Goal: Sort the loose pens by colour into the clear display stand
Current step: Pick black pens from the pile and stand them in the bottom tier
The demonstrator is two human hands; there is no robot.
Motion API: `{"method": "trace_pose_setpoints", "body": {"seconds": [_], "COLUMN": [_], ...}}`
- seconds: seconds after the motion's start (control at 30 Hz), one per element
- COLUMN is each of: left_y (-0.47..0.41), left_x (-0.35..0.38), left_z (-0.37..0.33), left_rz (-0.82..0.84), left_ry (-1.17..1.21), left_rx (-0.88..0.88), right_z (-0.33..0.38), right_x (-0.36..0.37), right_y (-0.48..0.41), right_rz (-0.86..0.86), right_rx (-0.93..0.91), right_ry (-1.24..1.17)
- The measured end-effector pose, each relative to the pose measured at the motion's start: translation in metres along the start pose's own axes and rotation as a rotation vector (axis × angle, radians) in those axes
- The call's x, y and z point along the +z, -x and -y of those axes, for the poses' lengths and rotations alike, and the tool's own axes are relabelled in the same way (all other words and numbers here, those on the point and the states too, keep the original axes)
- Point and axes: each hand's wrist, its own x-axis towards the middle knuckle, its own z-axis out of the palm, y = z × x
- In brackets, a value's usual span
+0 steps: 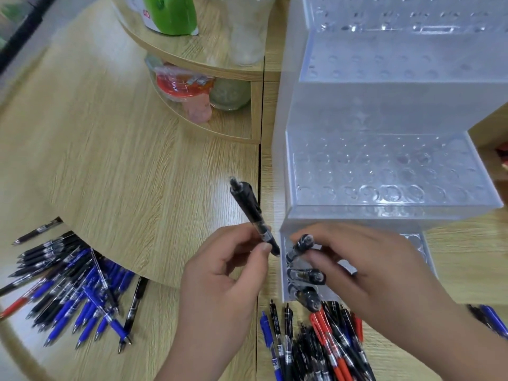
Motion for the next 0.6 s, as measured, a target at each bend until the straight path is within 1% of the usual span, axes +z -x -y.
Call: {"method": "trace_pose_setpoints", "body": {"seconds": [0.07, 0.13, 0.2, 0.27, 0.33, 0.43, 0.5, 0.6], "left_y": [-0.001, -0.005, -0.012, -0.018, -0.022, -0.020, -0.016, -0.010], "left_x": [-0.001, -0.003, -0.002, -0.001, -0.002, -0.004, -0.003, -0.004], "left_z": [-0.003, -0.010, -0.019, -0.027, -0.031, -0.031, -0.025, -0.009], "left_rz": [0.000, 0.028, 0.077, 0.134, 0.169, 0.153, 0.111, 0.075], "left_ry": [-0.041, -0.104, -0.243, -0.345, -0.370, -0.329, -0.287, -0.276], "left_rx": [0.048, 0.120, 0.225, 0.304, 0.331, 0.296, 0.218, 0.060], "right_z": [0.001, 0.007, 0.016, 0.027, 0.034, 0.035, 0.034, 0.029], "right_x": [-0.008, -0.021, -0.033, -0.039, -0.038, -0.038, -0.038, -0.030], "right_y": [0.003, 0.004, 0.000, -0.011, -0.019, -0.022, -0.017, -0.004], "right_rz": [-0.047, -0.141, -0.214, -0.207, -0.210, -0.237, -0.263, -0.330], "right_rx": [0.028, 0.061, 0.074, 0.046, 0.046, 0.102, 0.116, 0.197], "right_ry": [-0.058, -0.152, -0.247, -0.246, -0.236, -0.336, -0.331, -0.380]}}
